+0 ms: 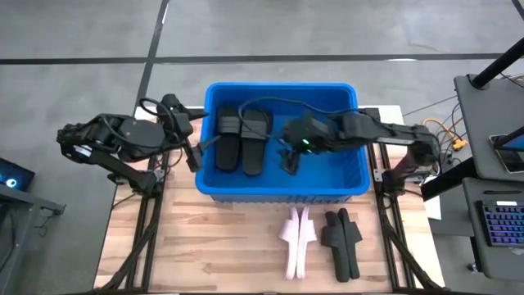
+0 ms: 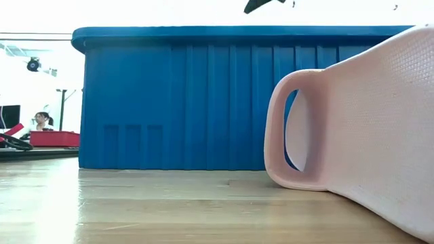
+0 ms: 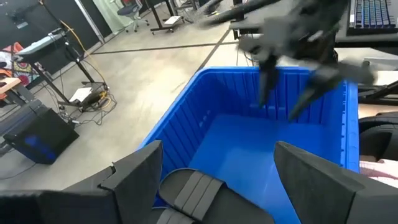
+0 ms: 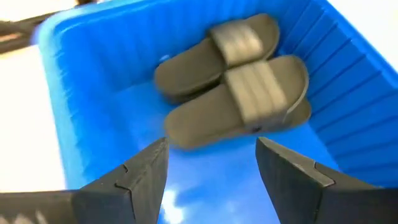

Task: Pick and place slides into bin
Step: Put the pink slides into the blue bin

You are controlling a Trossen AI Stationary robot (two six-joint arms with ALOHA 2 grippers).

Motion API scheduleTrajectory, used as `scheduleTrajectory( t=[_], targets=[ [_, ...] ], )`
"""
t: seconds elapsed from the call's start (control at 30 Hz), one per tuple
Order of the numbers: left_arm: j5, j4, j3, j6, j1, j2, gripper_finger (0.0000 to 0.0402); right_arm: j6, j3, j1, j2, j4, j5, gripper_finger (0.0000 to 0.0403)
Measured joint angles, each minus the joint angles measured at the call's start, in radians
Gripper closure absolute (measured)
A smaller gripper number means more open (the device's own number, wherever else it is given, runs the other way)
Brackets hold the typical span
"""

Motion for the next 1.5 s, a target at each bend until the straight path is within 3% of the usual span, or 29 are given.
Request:
scheduleTrajectory(
  t=[0.23,0.63,0.9,1.2,1.5],
  targets=[
    [-0.003,0.065,0.0,-0.002,0.0,0.024,0.0111,0.21,-0.004,0.204,-0.138,-0.146,0.185,0.017],
    [0.006,0.301,0.0,0.034,0.002,0.115,0.0111,0.359,-0.005,0.61,-0.286,-0.133,0.458,0.0172],
    [0.006,0.431,0.0,0.031,0.002,0.187,0.0111,0.433,-0.005,0.814,-0.301,-0.217,0.422,0.0176],
    [0.005,0.44,0.002,0.021,-0.004,0.219,0.0111,0.722,-0.009,0.937,-0.276,-0.477,0.147,0.0177],
    [0.001,0.441,0.002,-0.004,-0.007,0.235,0.0111,0.849,-0.115,1.061,-0.263,-0.47,0.135,0.0177]
  ],
)
